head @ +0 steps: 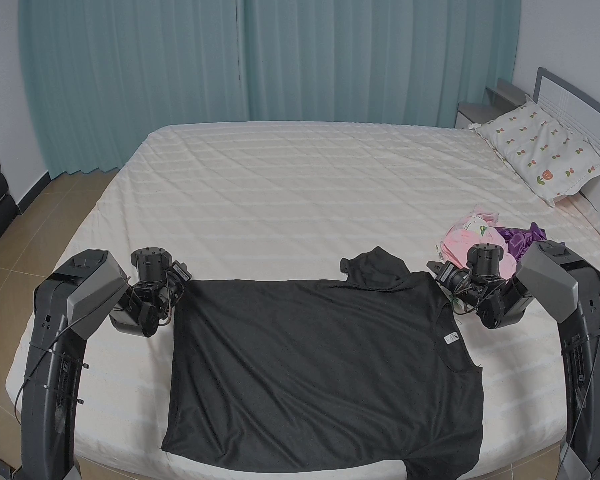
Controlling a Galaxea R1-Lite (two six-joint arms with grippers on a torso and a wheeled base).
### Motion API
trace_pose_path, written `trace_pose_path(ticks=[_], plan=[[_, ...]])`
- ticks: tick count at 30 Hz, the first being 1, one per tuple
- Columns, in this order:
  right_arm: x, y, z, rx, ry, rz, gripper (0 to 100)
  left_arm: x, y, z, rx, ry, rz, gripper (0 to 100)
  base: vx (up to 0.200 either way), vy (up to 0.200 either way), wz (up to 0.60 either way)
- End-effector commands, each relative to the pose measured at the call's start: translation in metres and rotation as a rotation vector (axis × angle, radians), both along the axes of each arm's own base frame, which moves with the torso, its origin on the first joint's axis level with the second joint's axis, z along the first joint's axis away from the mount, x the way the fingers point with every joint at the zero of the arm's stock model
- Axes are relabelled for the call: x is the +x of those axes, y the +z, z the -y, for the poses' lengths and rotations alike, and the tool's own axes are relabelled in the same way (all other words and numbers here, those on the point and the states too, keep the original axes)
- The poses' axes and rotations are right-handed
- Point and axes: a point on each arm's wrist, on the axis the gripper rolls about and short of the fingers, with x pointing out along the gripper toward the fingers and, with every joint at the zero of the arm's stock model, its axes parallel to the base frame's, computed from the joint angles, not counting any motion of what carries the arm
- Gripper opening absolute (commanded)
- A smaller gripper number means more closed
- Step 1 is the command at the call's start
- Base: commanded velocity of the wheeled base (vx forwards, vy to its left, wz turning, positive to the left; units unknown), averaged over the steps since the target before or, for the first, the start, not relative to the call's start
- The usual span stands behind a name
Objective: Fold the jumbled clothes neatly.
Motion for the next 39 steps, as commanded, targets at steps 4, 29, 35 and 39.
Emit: trace_pose_path(ticks=[4, 29, 35, 39], plan=[[-0.015, 0.032, 0.004, 0.016, 0.006, 0.006, 100, -0.007, 0.023, -0.010, 0.000, 0.019, 0.016, 100, 0.000, 0.000, 0.00], [-0.203, 0.052, 0.022, 0.184, -0.106, -0.233, 100, -0.238, 0.020, 0.012, -0.079, -0.166, -0.226, 100, -0.112, 0.000, 0.00], [-0.218, 0.042, 0.018, 0.193, -0.096, -0.239, 100, -0.260, 0.014, 0.025, -0.086, -0.211, -0.321, 100, -0.133, 0.000, 0.00], [-0.220, 0.038, 0.017, 0.192, -0.092, -0.248, 100, -0.267, 0.009, 0.029, -0.081, -0.231, -0.363, 100, 0.000, 0.000, 0.00]])
